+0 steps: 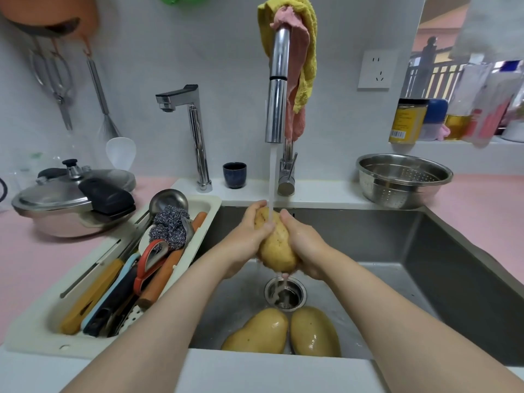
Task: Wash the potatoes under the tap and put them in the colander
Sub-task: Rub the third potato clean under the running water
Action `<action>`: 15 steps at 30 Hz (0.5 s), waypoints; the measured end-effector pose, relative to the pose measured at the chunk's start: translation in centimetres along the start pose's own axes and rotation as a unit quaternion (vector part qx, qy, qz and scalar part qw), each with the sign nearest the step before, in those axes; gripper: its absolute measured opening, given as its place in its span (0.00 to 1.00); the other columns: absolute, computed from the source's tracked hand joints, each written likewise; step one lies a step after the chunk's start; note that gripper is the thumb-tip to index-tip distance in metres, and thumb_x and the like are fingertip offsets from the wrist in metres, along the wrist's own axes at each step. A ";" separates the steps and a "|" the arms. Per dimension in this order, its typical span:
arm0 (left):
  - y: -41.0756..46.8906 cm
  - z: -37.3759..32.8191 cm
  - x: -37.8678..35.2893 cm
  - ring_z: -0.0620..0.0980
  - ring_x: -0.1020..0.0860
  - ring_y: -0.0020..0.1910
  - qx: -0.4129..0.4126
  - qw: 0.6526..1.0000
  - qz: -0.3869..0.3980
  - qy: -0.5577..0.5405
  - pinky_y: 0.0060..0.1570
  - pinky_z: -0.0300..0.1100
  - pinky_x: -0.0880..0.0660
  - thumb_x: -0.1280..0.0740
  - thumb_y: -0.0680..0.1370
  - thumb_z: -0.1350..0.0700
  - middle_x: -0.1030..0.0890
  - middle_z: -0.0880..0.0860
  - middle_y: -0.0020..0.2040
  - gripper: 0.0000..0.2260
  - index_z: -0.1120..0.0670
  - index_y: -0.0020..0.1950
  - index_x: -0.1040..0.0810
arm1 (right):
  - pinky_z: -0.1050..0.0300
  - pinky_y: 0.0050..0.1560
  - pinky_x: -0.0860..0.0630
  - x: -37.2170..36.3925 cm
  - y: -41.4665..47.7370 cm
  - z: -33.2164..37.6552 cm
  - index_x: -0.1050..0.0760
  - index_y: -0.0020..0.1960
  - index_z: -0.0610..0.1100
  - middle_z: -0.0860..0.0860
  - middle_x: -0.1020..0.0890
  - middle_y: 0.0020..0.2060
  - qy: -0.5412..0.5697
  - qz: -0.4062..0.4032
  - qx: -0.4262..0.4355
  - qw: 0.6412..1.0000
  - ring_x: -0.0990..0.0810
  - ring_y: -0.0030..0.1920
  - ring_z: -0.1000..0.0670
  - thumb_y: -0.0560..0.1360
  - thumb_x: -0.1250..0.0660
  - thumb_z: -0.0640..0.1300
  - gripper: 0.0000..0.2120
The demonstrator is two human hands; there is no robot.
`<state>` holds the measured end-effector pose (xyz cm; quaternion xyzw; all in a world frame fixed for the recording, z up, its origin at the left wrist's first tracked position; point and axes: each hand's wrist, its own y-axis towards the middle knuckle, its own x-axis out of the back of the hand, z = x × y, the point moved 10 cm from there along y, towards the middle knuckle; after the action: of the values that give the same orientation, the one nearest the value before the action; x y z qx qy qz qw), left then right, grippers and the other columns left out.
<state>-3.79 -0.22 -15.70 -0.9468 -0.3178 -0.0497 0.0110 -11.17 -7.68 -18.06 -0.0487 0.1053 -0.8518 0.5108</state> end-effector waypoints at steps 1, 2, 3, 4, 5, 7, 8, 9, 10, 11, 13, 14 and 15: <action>0.0 0.1 -0.3 0.56 0.23 0.63 0.003 1.000 0.004 -0.002 0.53 0.55 0.18 0.37 0.84 0.52 0.28 0.51 0.68 0.19 0.39 0.73 0.36 | 0.46 0.35 0.19 0.5 -0.1 -0.2 0.25 0.61 0.51 0.40 0.14 0.49 -0.003 -0.021 -0.016 1.000 0.14 0.39 0.38 0.84 0.48 0.64 0.21; 0.1 0.2 -0.1 0.56 0.23 0.63 0.003 1.000 -0.016 0.005 0.54 0.55 0.18 0.36 0.83 0.52 0.28 0.52 0.68 0.18 0.39 0.71 0.35 | 0.44 0.37 0.18 0.7 -0.1 -0.2 0.25 0.60 0.51 0.41 0.15 0.49 -0.009 -0.028 -0.020 0.999 0.14 0.41 0.37 0.85 0.49 0.63 0.21; 0.2 0.0 0.3 0.55 0.23 0.63 -0.001 0.999 -0.050 0.011 0.55 0.55 0.19 0.34 0.83 0.51 0.27 0.52 0.68 0.17 0.39 0.69 0.33 | 0.42 0.38 0.17 0.5 -0.1 -0.1 0.25 0.62 0.52 0.41 0.15 0.51 -0.011 -0.026 -0.013 1.000 0.14 0.43 0.37 0.86 0.50 0.62 0.20; 0.3 -0.2 0.9 0.54 0.23 0.63 -0.011 0.996 -0.090 0.016 0.56 0.55 0.20 0.34 0.82 0.50 0.26 0.51 0.67 0.14 0.39 0.66 0.30 | 0.41 0.38 0.17 0.0 -0.1 0.2 0.25 0.63 0.53 0.41 0.15 0.53 -0.006 -0.011 0.000 1.000 0.14 0.44 0.36 0.86 0.50 0.61 0.20; 0.4 -0.5 1.6 0.53 0.23 0.62 -0.021 0.991 -0.130 0.021 0.58 0.54 0.21 0.35 0.82 0.48 0.24 0.51 0.66 0.11 0.39 0.64 0.27 | 0.41 0.38 0.17 -0.6 0.0 0.3 0.25 0.66 0.54 0.41 0.16 0.55 0.008 0.014 0.013 1.000 0.14 0.45 0.37 0.86 0.49 0.59 0.18; 0.3 -0.7 3.0 0.51 0.22 0.60 -0.026 0.982 -0.187 0.022 0.61 0.53 0.23 0.38 0.83 0.47 0.21 0.51 0.64 0.09 0.42 0.61 0.22 | 0.42 0.37 0.17 -2.3 -0.2 0.5 0.27 0.70 0.56 0.41 0.19 0.61 0.037 0.077 0.024 0.996 0.14 0.47 0.37 0.87 0.45 0.55 0.16; 0.3 -0.5 3.4 0.51 0.22 0.60 -0.022 0.981 -0.190 0.026 0.62 0.54 0.23 0.40 0.83 0.46 0.20 0.50 0.63 0.11 0.43 0.62 0.21 | 0.43 0.36 0.17 -2.9 -0.3 0.4 0.28 0.72 0.55 0.41 0.20 0.63 0.047 0.099 0.023 0.994 0.15 0.48 0.37 0.86 0.44 0.53 0.15; 0.4 -0.4 3.4 0.51 0.22 0.61 -0.020 0.983 -0.177 0.037 0.64 0.56 0.23 0.41 0.84 0.46 0.20 0.50 0.64 0.13 0.43 0.65 0.22 | 0.43 0.36 0.18 -3.2 -0.2 0.1 0.29 0.72 0.56 0.42 0.21 0.65 0.052 0.106 0.023 0.993 0.16 0.50 0.36 0.86 0.43 0.52 0.15; 0.5 -0.4 3.3 0.51 0.23 0.64 -0.024 0.986 -0.157 0.051 0.65 0.55 0.24 0.42 0.85 0.47 0.22 0.50 0.67 0.14 0.43 0.68 0.23 | 0.42 0.37 0.17 -3.3 -0.1 0.0 0.29 0.71 0.57 0.42 0.21 0.65 0.051 0.100 0.028 0.993 0.16 0.51 0.36 0.85 0.41 0.52 0.15; 0.5 -0.4 3.0 0.51 0.25 0.67 -0.029 0.989 -0.131 0.059 0.66 0.54 0.25 0.43 0.85 0.48 0.24 0.49 0.70 0.16 0.42 0.72 0.27 | 0.40 0.38 0.17 -3.1 -0.1 0.0 0.28 0.70 0.58 0.43 0.21 0.64 0.048 0.081 0.033 0.995 0.16 0.52 0.35 0.85 0.40 0.54 0.15; 0.2 -0.2 2.0 0.52 0.27 0.70 -0.021 0.997 -0.069 0.033 0.66 0.53 0.25 0.40 0.85 0.51 0.30 0.49 0.73 0.21 0.42 0.79 0.36 | 0.38 0.40 0.17 -2.1 -0.1 0.1 0.26 0.65 0.58 0.44 0.18 0.61 0.042 0.023 0.029 0.998 0.15 0.50 0.36 0.83 0.39 0.60 0.14; 0.0 0.0 1.4 0.53 0.27 0.69 -0.010 0.999 -0.045 0.007 0.65 0.55 0.24 0.37 0.84 0.52 0.31 0.49 0.72 0.25 0.43 0.81 0.39 | 0.37 0.40 0.17 -1.7 -0.1 0.1 0.24 0.63 0.58 0.44 0.17 0.58 0.042 -0.003 0.016 0.999 0.14 0.49 0.37 0.82 0.41 0.63 0.15; -0.1 0.2 1.1 0.54 0.26 0.69 -0.004 0.999 -0.031 -0.011 0.63 0.56 0.23 0.35 0.83 0.53 0.31 0.49 0.72 0.28 0.43 0.81 0.41 | 0.38 0.40 0.16 -1.3 -0.1 -0.1 0.24 0.62 0.56 0.44 0.16 0.56 0.044 -0.027 -0.004 0.999 0.14 0.49 0.37 0.82 0.42 0.65 0.18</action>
<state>-2.97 0.51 -15.75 -0.9369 -0.3473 -0.0411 0.0020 -10.70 -6.48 -18.08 -0.0160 0.1299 -0.8662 0.4822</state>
